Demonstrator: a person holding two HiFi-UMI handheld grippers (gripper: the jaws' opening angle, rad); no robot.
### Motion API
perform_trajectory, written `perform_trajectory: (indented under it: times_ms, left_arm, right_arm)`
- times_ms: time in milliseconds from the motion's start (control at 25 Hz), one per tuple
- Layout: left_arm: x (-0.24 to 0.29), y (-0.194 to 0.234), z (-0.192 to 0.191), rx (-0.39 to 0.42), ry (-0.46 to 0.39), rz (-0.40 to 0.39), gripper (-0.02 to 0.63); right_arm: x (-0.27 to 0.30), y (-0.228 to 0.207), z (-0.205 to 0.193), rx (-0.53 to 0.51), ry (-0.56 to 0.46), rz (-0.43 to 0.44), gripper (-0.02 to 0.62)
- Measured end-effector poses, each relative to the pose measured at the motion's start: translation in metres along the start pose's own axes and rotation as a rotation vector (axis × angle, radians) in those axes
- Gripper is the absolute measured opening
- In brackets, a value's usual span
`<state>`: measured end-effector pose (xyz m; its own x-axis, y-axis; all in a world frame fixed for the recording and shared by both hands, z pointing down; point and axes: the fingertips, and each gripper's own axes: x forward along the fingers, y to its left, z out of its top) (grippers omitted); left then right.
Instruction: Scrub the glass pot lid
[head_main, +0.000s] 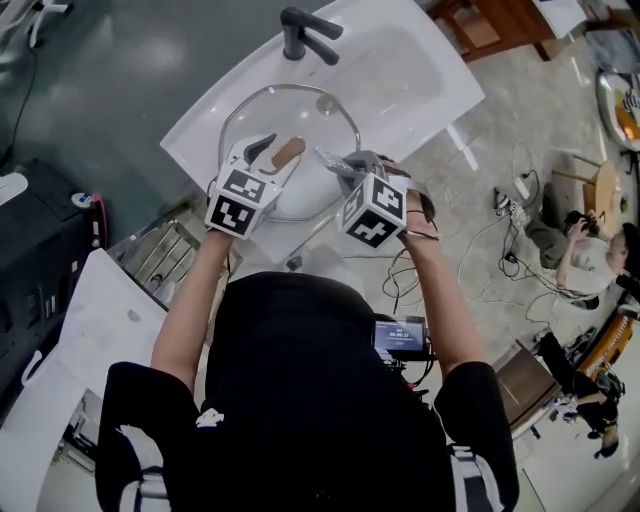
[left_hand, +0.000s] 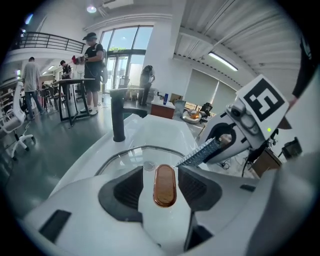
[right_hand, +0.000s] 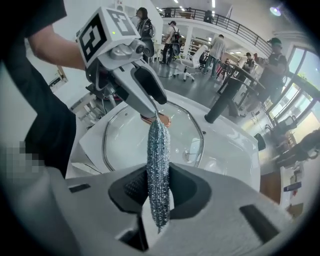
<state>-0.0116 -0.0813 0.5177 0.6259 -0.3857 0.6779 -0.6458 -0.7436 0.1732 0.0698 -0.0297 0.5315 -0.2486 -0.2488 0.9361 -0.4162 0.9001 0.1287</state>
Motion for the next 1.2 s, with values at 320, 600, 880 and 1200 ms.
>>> perform_trajectory:
  times_ms: [320,600,880,1200]
  left_arm:
    - [-0.043,0.009,0.031,0.05,-0.078,0.068,0.193]
    - [-0.088,0.013,0.067,0.071,-0.171,0.113,0.158]
    - [-0.148,0.005,0.126,0.044,-0.364,0.152,0.061]
    - [-0.208,0.0,0.182,0.098,-0.544,0.207,0.029]
  right_arm:
    - [-0.032,-0.022,0.032,0.095,-0.122,-0.129,0.071]
    - [-0.086,-0.046,0.084,0.278,-0.365,-0.176,0.071]
    - [-0.157,-0.055,0.146,0.274,-0.625,-0.255,0.071]
    - [-0.234,-0.077,0.189,0.282,-0.833,-0.344,0.069]
